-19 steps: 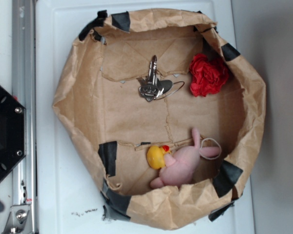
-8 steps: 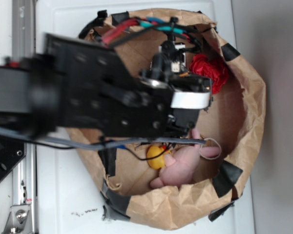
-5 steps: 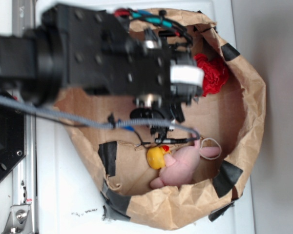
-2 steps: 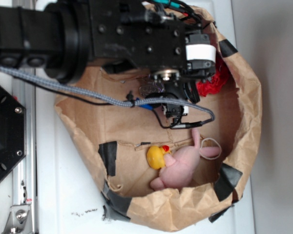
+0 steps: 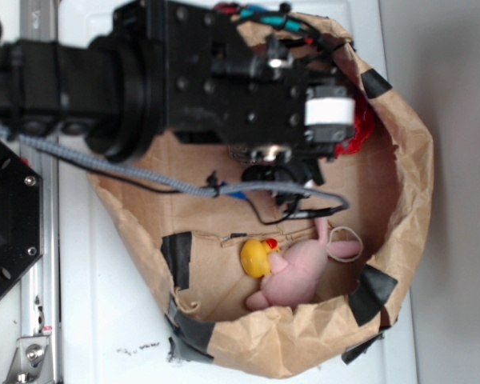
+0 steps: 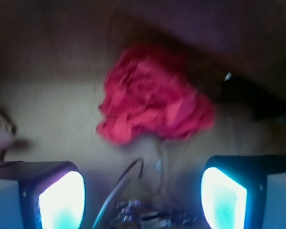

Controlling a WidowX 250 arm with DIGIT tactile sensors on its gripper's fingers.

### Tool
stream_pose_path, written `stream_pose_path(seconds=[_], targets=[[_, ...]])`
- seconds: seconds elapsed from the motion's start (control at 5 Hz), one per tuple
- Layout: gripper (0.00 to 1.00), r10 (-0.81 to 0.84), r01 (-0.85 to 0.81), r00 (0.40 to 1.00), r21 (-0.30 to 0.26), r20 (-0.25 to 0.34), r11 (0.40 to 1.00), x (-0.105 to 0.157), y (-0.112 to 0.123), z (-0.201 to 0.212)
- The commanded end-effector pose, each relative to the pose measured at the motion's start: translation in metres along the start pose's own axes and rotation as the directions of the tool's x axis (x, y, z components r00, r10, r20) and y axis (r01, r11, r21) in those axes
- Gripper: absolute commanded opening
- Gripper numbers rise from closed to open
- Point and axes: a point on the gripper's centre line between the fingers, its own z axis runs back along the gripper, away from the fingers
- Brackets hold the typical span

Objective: Grab the silver keys.

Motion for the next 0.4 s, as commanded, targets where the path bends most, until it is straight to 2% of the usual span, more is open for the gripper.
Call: stream_pose_path(seconds=[0.0, 0.2], targets=[[1.0, 0.0, 0.0, 0.999, -0.012, 0.055, 1.0, 0.0037, -0.0079, 0.0195], [1.0, 0.002, -0.001, 0.998, -0.008, 0.056, 1.0, 0.0045, -0.0076, 0.0189]])
